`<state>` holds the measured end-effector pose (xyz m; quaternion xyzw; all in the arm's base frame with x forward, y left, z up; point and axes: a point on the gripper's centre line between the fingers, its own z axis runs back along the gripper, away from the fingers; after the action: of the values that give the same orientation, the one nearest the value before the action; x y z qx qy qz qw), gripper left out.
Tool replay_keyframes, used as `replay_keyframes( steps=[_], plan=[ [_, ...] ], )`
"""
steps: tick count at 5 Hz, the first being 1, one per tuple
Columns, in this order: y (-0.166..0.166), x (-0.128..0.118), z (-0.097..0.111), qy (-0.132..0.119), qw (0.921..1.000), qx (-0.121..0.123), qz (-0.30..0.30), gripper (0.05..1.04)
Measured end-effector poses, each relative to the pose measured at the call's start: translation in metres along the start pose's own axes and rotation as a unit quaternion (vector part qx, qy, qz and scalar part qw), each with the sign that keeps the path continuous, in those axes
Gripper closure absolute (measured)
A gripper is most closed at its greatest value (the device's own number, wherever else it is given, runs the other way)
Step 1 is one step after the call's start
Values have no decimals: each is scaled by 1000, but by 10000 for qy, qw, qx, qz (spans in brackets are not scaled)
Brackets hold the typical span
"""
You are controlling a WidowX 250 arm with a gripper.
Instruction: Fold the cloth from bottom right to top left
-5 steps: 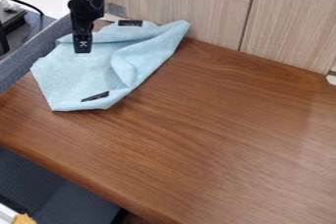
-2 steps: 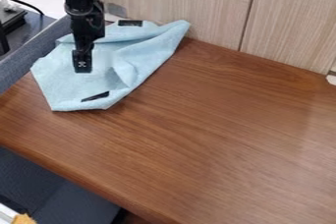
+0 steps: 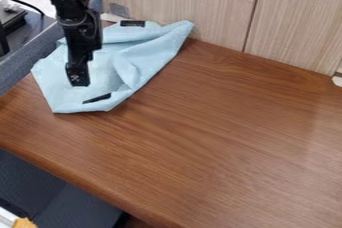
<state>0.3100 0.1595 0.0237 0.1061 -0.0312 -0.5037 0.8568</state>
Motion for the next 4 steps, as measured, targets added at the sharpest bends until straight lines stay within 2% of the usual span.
replay_keyframes(
  steps=[2, 3, 4],
  plan=[
    [-31, 16, -5, -125, 9985, -376, -383, 83],
    [-40, 23, -8, -255, 9973, -477, -488, 83],
    [-42, 28, -11, -230, 9963, -529, -631, 141]
  ],
)
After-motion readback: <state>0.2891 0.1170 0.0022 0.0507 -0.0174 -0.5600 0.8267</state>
